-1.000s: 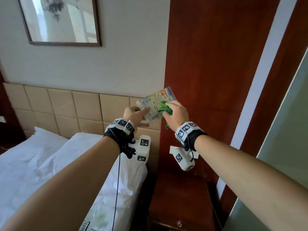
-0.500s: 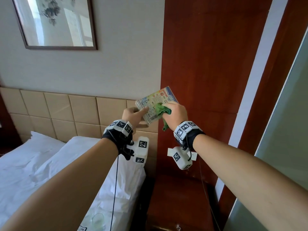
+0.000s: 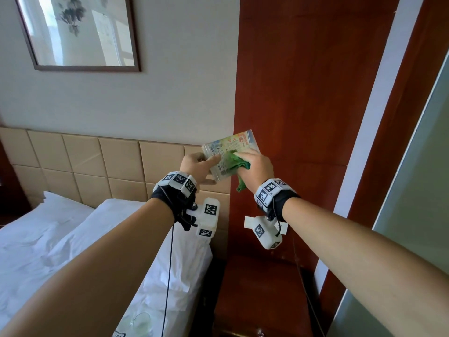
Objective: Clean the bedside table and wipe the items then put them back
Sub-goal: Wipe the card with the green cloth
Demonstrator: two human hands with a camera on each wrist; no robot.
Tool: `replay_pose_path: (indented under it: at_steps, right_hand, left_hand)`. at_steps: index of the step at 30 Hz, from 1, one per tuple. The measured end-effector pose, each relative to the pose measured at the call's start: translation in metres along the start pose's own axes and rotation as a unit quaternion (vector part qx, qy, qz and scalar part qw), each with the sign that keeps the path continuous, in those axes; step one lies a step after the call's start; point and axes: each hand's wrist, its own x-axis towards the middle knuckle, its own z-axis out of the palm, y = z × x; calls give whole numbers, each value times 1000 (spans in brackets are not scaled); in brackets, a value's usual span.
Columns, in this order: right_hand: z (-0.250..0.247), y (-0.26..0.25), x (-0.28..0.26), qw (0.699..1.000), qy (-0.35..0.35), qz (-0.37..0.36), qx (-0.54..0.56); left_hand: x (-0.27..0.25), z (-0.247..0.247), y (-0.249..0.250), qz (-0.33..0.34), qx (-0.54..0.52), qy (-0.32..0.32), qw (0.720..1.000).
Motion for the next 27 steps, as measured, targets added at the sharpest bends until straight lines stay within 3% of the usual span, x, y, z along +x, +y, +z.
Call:
replay_pose_path:
  at_steps: [4, 7, 9, 13, 15, 22, 27]
  right_hand:
    - [4, -7, -2, 994, -82, -66, 31]
    - [0, -4, -1, 990, -119, -66, 30]
    - [-5, 2, 3, 995, -86, -36, 26]
    - [-14, 21, 15, 993, 86, 82, 11]
    - [-15, 26, 20, 990, 98, 105, -15]
    - [4, 1, 10, 998, -8, -67, -2]
    - [2, 9, 11, 996, -39, -72, 33]
  left_hand:
    - [2, 1, -6, -4, 4, 8, 1000]
    - [3, 0, -10, -5, 9, 0, 1000]
    - [4, -4, -11, -12, 8, -7, 1000]
    - [4, -8, -10, -23, 2, -24, 999]
    - [3, -6, -9, -13, 8, -38, 999]
    - [6, 8, -1, 16, 29, -25, 999]
    - [8, 3, 0, 21, 44, -29, 998]
